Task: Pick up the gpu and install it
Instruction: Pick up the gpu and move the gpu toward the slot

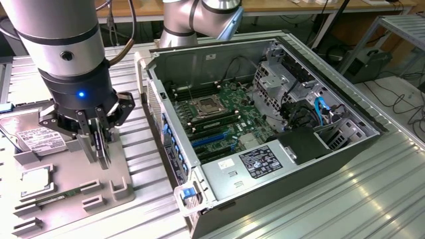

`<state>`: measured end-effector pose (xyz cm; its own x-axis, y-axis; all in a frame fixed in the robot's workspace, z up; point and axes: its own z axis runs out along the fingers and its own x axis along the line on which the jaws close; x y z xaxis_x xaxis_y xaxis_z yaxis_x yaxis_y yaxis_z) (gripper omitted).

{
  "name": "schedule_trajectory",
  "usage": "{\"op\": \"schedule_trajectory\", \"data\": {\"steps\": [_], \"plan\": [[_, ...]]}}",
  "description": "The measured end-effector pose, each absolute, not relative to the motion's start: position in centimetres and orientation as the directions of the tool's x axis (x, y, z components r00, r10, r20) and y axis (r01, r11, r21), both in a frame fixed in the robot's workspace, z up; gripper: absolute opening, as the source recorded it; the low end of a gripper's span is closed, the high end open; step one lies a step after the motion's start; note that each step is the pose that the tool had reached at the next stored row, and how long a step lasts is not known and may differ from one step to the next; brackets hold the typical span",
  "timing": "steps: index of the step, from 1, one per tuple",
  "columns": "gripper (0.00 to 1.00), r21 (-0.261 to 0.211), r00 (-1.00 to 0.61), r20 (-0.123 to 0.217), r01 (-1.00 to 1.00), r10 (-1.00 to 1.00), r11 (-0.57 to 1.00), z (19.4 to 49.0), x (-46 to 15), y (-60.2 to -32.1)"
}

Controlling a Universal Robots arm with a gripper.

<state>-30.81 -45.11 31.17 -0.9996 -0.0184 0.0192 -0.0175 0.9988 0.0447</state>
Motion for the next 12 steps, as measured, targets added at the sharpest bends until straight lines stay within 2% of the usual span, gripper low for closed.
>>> {"op": "schedule_trajectory", "data": {"steps": [12], "plan": [[0.28, 0.045, -1.000, 0.020, -0.017, -0.018, 0.999, 31.82, -30.81, -45.11]]}}
